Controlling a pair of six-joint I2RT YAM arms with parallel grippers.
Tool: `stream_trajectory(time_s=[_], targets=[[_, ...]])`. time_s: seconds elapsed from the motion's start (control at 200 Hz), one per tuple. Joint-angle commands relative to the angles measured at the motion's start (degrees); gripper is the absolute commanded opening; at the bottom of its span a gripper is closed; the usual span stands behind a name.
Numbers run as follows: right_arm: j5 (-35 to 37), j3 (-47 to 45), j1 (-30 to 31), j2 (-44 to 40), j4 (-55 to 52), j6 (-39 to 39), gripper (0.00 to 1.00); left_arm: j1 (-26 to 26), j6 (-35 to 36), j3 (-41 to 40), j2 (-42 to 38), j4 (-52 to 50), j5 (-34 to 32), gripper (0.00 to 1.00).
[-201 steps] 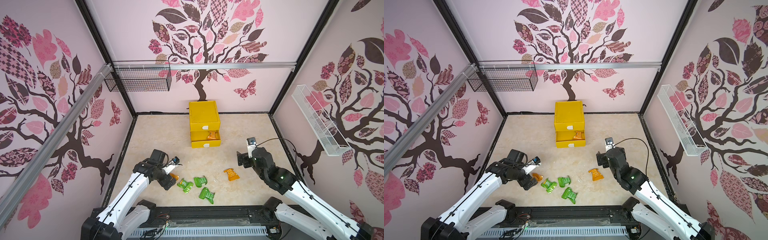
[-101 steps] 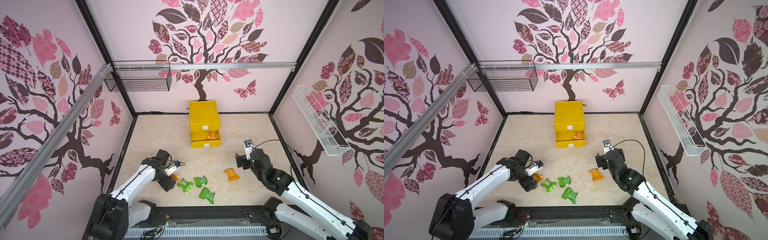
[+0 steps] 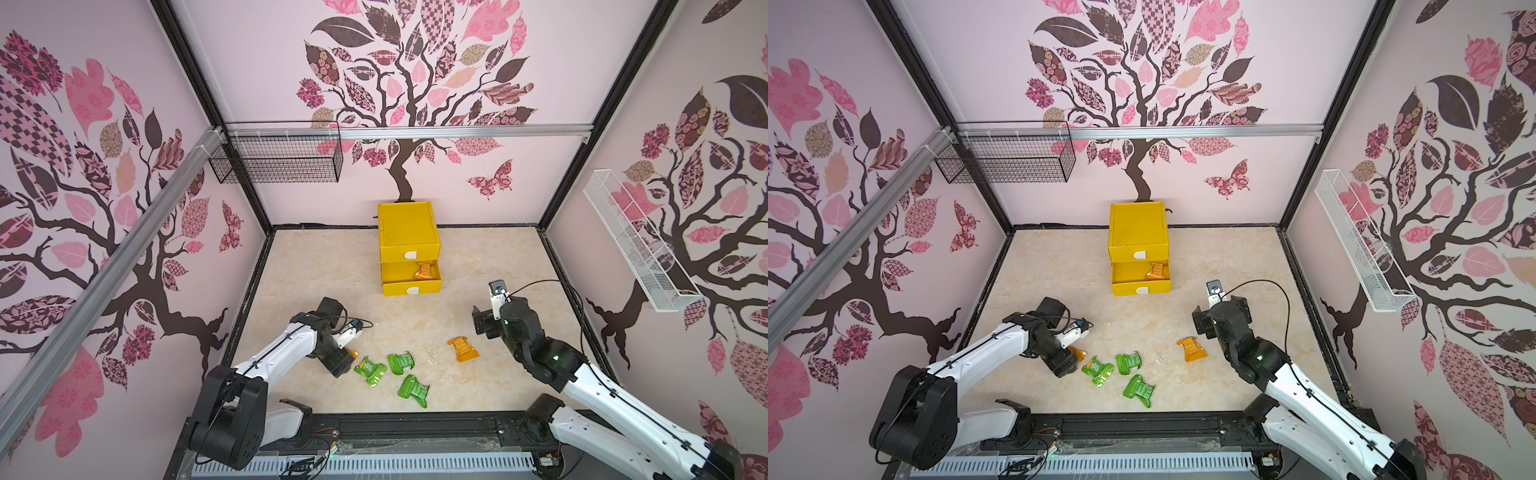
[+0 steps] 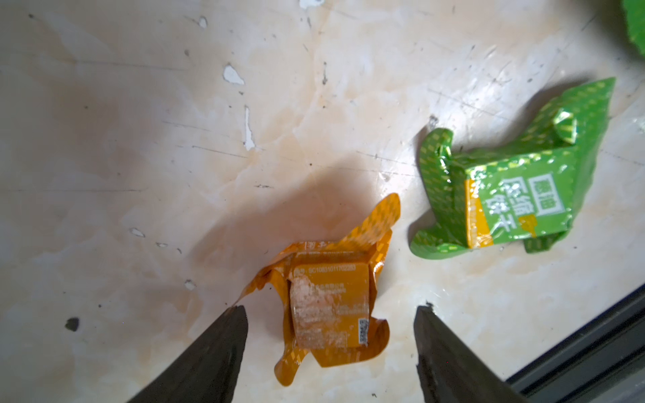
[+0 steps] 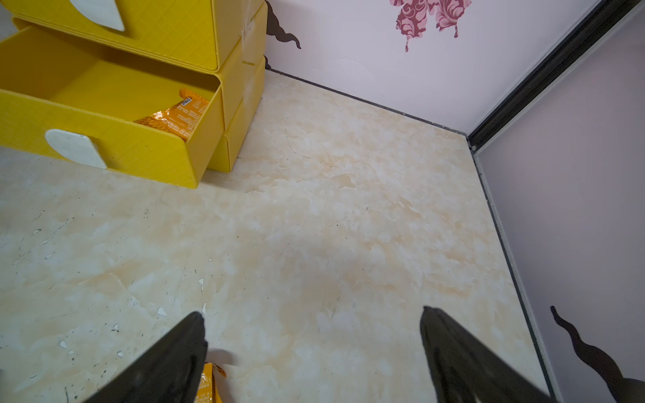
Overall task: Place the cookies into the drawer by color
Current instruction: Pick up the cookie at the center of the board.
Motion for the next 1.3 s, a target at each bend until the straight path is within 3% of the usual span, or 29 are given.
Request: stream_trajectory(time_s=[0.0,0.28,0.455,0.705,1.105,1.29], targets=[[1.1,0.1,-0.1,-0.9,0.5,-0.8,0.99,-0.3,-0.8,-0.9,1.4,2.1,-1.0,0.80],[1.9,-0.1,-0.2,-1.5,0.7,-1.1,0.99,-0.3,-2.1,-1.6,3.1,3.8,-3.8,0.72],[2.8,-0.7,-0.1,-2.2,1.1,-1.2,0.99,0.0,-2.4,-1.0,4.1,2.6,-4.5,0.51],[2.9,-0.8,-0.1,-2.3,1.1,-1.0,0.99,0.8,-2.8,-0.1,3.3,2.3,-5.7,0.40],[2.9,-0.2,-0.1,-2.2,1.3,-0.9,0.99,1.1,-0.1,1.2,-10.1,6.6,-2.6,0.33],[3.1,-0.3,-0.2,-2.4,1.2,-1.1,0.99,0.9,-0.5,8.0,-12.1,8.8,0.3,0.33]])
